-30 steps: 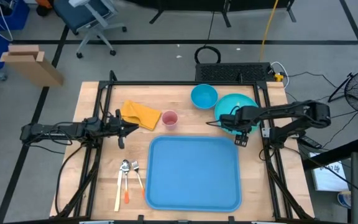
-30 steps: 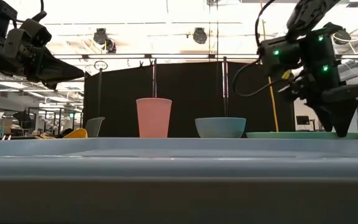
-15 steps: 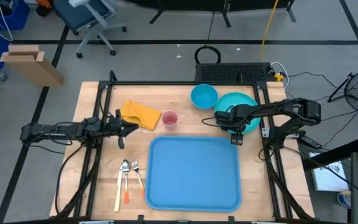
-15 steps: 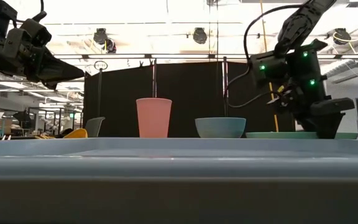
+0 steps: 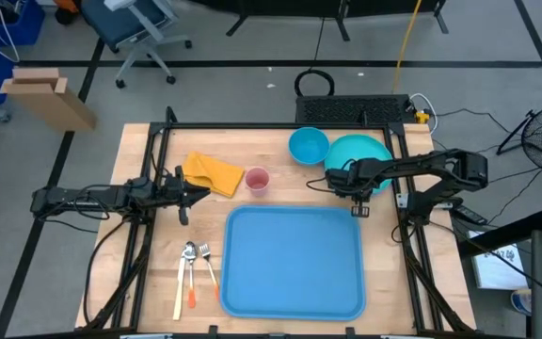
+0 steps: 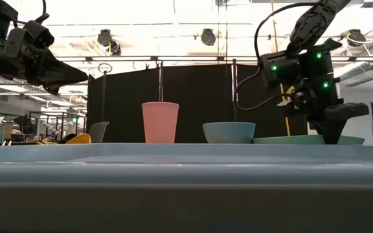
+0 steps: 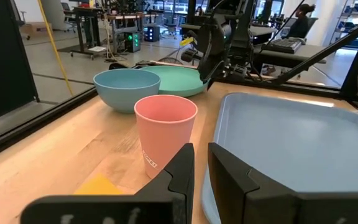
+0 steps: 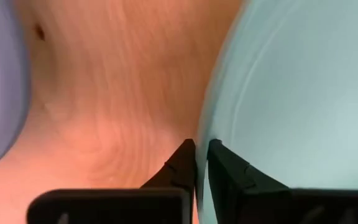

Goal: Set up tray
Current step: Put the green plate on the blue tray

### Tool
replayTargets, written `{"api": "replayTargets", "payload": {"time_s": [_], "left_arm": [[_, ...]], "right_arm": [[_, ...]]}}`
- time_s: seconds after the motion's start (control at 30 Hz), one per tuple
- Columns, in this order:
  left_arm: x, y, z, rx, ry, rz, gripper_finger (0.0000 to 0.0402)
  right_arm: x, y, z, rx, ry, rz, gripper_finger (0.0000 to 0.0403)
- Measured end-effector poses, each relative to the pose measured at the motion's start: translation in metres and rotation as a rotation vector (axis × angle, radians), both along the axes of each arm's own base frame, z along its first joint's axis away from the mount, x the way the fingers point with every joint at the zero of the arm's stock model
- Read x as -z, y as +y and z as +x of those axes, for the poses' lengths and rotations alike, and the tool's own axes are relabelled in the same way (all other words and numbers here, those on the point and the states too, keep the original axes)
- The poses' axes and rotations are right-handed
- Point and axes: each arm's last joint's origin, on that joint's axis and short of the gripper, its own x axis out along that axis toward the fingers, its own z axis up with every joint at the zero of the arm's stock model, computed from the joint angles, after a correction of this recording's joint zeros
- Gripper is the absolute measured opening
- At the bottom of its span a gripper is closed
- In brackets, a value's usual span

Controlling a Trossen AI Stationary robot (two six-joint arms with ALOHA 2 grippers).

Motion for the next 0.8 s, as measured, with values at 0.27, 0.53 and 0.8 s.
{"api": "replayTargets", "payload": {"time_s": [0.27, 0.53, 0.8], "left_arm": [[0.000, 0.000, 0.000, -0.001, 0.000, -0.002, 0.0049], [0.000, 0.000, 0.000, -0.001, -0.001, -0.001, 0.0049], [0.000, 0.000, 0.000, -0.001, -0.002, -0.005, 0.0049]], "right_arm": [[-0.021, 0.011, -0.009, -0.016, -0.030, -0.023, 0.0003], [-0.065, 0.021, -0.010, 0.014, -0.022, -0.072, 0.0001], [-0.111, 0.031, 0.002, -0.043, -0.085, -0.271, 0.0000]]}}
